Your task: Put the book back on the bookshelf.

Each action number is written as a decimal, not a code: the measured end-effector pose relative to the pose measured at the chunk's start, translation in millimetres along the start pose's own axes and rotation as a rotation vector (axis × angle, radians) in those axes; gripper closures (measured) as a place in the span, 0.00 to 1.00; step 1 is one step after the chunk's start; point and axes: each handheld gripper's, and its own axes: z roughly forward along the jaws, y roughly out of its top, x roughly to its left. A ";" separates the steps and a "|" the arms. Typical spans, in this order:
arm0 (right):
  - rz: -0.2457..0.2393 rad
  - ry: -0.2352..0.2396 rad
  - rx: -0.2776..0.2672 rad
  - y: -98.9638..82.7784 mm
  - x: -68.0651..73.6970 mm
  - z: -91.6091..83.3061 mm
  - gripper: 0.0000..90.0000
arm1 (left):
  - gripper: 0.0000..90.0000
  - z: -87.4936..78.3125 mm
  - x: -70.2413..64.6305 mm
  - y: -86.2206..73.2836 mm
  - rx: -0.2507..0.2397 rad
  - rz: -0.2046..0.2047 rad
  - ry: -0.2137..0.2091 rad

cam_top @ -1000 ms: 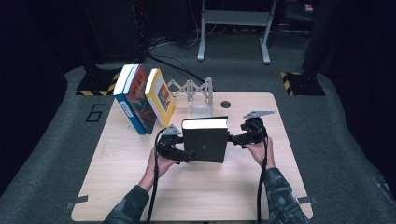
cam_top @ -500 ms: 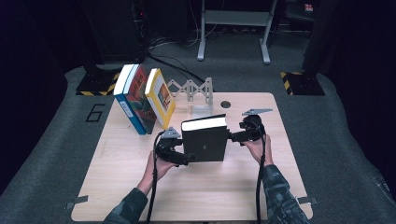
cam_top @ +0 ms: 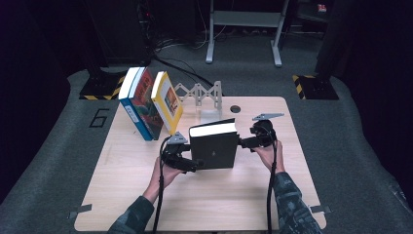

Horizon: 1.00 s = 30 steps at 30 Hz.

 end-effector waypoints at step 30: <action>0.070 -0.050 0.027 -41.1 -25.5 -9.7 0.06 | 0.59 -8.1 -6.8 25.0 -0.111 0.237 0.009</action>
